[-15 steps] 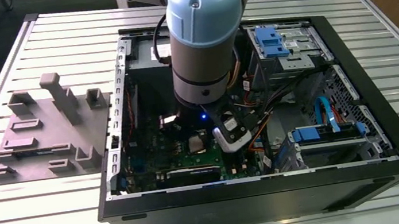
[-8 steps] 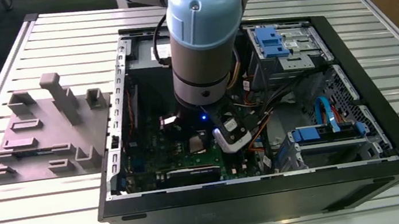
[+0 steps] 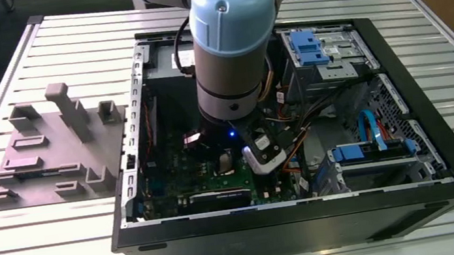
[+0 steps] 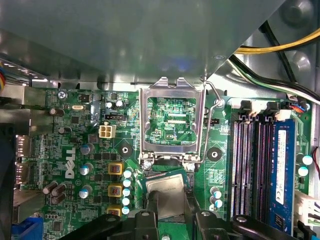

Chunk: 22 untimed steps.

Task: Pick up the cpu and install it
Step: 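Place the cpu into insertion slot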

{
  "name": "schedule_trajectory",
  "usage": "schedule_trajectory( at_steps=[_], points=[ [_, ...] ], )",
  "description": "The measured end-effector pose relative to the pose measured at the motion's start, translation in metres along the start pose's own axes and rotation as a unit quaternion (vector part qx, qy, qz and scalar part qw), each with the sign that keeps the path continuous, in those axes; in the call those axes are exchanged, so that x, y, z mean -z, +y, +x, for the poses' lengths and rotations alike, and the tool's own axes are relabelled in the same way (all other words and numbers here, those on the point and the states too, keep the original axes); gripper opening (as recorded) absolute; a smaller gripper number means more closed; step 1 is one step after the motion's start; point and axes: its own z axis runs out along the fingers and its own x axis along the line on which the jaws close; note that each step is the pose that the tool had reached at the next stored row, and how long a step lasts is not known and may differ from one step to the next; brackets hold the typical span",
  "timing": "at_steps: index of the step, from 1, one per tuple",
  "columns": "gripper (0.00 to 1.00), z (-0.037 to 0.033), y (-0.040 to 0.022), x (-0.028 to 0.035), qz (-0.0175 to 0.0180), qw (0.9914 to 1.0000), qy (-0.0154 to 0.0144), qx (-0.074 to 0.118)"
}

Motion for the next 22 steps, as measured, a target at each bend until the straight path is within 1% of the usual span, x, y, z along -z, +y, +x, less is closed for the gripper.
schedule_trajectory(
  at_steps=[6, 8, 15, 22],
  points=[
    [0.32, 0.0, -0.0001, 0.0004, -0.0002, 1.0, -0.0001, 0.0],
    [0.32, 0.0, 0.0, 0.0016, -0.0006, 1.0, -0.0002, 0.0],
    [0.32, 0.0001, 0.0001, 0.0075, 0.0, 1.0, 0.0002, 0.0],
    [0.32, 0.0002, 0.0001, 0.0108, -0.0001, 1.0, 0.0002, 0.0]
  ],
)
